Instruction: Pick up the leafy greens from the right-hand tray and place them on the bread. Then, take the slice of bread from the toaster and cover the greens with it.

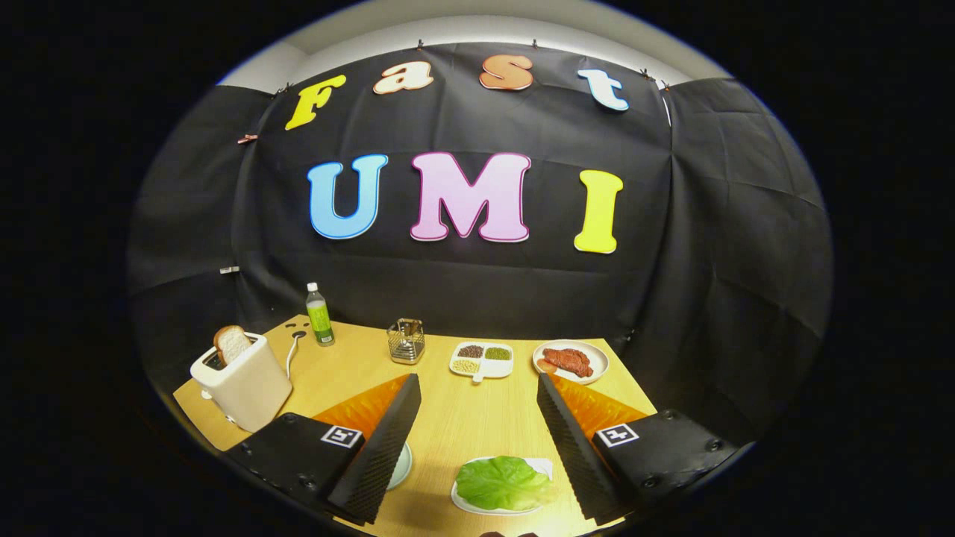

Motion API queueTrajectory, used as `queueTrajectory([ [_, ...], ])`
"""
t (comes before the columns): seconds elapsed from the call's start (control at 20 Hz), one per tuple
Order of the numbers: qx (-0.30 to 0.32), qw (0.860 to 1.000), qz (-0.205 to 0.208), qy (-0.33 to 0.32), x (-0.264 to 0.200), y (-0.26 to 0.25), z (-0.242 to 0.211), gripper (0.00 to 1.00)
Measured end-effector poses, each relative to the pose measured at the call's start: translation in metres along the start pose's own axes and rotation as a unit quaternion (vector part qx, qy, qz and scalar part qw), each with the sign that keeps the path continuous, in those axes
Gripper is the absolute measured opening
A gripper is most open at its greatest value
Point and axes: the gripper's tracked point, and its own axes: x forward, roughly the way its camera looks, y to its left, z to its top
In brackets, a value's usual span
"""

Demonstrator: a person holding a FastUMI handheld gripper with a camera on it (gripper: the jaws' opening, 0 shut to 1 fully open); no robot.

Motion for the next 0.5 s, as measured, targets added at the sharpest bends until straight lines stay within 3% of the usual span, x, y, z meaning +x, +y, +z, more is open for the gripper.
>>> queueTrajectory([
  [0.5,-0.014,0.992,0.011,0.127,0.027,-0.029,-0.098,0.98],
])
